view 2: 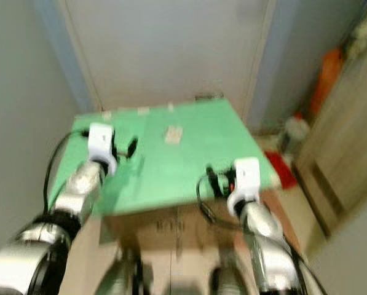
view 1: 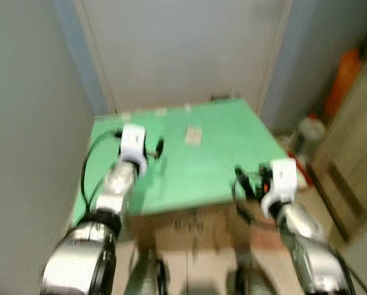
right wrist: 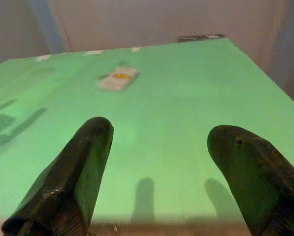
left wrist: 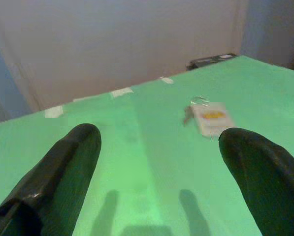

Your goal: Hang keys on a hook

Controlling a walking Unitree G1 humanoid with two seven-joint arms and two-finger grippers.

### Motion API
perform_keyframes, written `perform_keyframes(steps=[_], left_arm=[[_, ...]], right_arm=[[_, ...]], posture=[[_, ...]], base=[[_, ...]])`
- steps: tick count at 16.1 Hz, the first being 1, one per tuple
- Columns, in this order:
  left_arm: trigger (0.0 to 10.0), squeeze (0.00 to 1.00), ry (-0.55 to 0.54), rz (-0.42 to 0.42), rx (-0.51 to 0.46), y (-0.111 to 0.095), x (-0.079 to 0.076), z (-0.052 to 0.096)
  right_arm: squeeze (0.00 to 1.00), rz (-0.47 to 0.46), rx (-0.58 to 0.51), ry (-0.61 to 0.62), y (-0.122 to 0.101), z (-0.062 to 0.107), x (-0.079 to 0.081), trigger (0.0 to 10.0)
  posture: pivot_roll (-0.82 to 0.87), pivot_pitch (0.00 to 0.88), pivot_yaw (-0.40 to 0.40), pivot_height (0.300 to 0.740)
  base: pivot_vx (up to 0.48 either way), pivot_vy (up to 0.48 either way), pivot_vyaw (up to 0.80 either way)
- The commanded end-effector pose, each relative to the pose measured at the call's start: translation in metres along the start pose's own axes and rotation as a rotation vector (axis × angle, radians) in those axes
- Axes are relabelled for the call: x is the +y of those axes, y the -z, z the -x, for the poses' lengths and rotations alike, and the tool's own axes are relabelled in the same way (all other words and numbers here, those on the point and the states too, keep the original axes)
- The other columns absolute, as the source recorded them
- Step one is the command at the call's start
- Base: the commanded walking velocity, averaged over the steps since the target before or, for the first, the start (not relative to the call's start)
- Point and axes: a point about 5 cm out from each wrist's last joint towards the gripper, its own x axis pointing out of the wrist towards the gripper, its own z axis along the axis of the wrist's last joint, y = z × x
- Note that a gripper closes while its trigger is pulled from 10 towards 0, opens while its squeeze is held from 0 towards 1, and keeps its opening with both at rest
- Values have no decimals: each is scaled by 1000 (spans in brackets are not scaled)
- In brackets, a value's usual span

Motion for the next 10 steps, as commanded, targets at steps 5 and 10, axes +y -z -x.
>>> perform_keyframes(steps=[5, 10], left_arm=[[10000, 0, 16, -49, -33, -10, 0, -4], [10000, 0, 46, -118, -91, -21, 0, -5]], right_arm=[[0, -3, -18, 27, -1, -1, -4, 10000], [0, -3, -24, 20, 1, -3, -2, 10000]], posture=[[-140, 0, 87, 574], [-130, 0, 86, 574]], base=[[0, 0, 0], [215, 64, 0]])
